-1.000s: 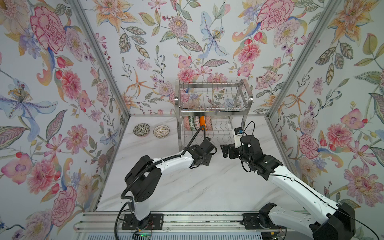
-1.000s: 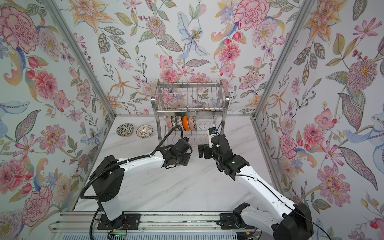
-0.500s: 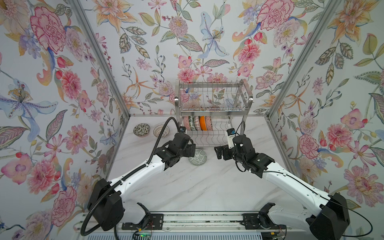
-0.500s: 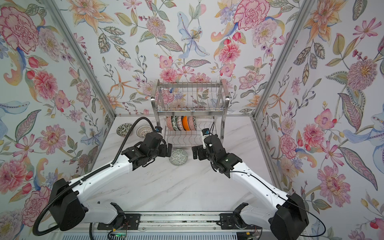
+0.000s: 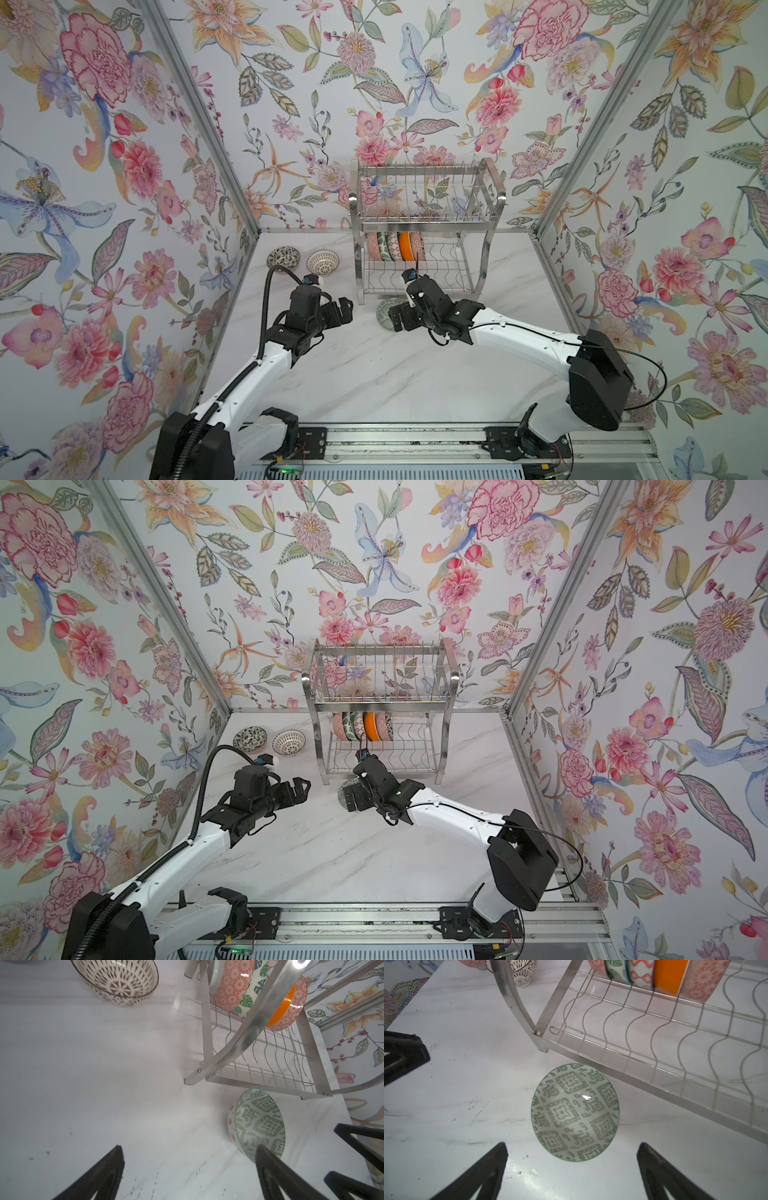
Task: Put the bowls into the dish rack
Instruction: 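Grasp the green-pattern bowl rim with the right gripper while the left gripper draws back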
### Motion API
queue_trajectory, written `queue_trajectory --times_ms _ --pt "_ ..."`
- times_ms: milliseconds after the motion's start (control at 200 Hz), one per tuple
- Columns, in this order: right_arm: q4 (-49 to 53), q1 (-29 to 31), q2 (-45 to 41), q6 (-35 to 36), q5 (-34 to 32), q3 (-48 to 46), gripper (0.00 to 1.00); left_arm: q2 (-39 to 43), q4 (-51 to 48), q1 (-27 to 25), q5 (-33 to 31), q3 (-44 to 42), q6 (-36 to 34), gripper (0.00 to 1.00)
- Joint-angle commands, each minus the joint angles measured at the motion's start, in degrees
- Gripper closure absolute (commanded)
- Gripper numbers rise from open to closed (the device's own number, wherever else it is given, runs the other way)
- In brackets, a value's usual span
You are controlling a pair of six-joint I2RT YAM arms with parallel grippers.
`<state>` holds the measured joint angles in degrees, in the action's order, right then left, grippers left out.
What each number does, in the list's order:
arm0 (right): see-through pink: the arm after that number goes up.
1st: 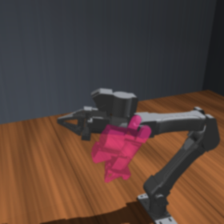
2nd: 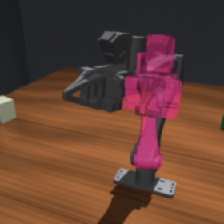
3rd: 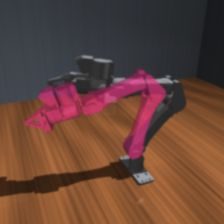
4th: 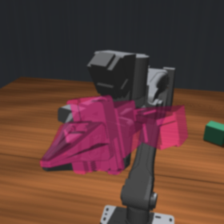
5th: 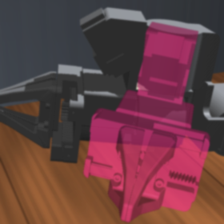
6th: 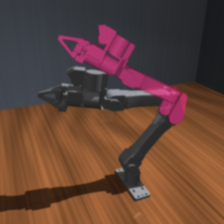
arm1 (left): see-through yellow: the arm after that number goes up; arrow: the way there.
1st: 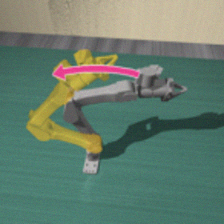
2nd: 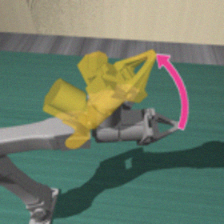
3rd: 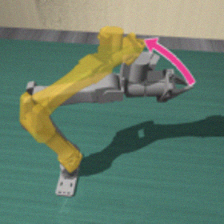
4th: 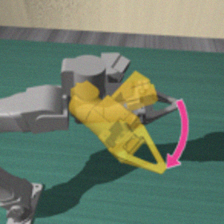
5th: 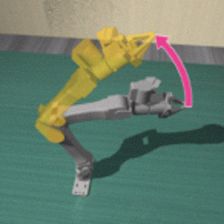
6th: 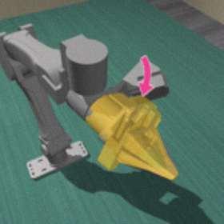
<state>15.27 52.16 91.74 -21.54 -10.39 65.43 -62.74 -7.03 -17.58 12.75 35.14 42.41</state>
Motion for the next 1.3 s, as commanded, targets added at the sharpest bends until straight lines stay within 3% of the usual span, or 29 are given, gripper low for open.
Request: queue_trajectory --times_ms 0,195,570,666,1026,1291 --pt "2.51 1.93 3.55 -2.22 -1.99 3.84 0.01 0.41 7.41 1.64 8.34 -3.74 4.70 0.01" --pt "3.62 4.16 9.51 -3.20 -2.82 7.59 0.01 0.94 13.21 2.88 11.57 -8.62 7.12 0.01" --pt "4.22 5.36 16.49 -4.83 -3.55 11.26 0.02 1.60 12.13 5.43 12.41 -10.95 4.88 0.01" --pt "4.32 5.57 17.61 -5.26 -3.84 12.18 0.16 1.76 12.44 5.62 12.69 -11.36 4.53 0.01" --pt "6.22 6.64 22.33 -5.26 -6.12 16.48 0.23 1.27 12.35 6.10 13.55 -11.60 2.86 0.01" --pt "6.68 6.59 23.72 -5.45 -7.67 17.20 0.53 0.91 11.70 6.15 13.46 -10.76 1.63 0.01"
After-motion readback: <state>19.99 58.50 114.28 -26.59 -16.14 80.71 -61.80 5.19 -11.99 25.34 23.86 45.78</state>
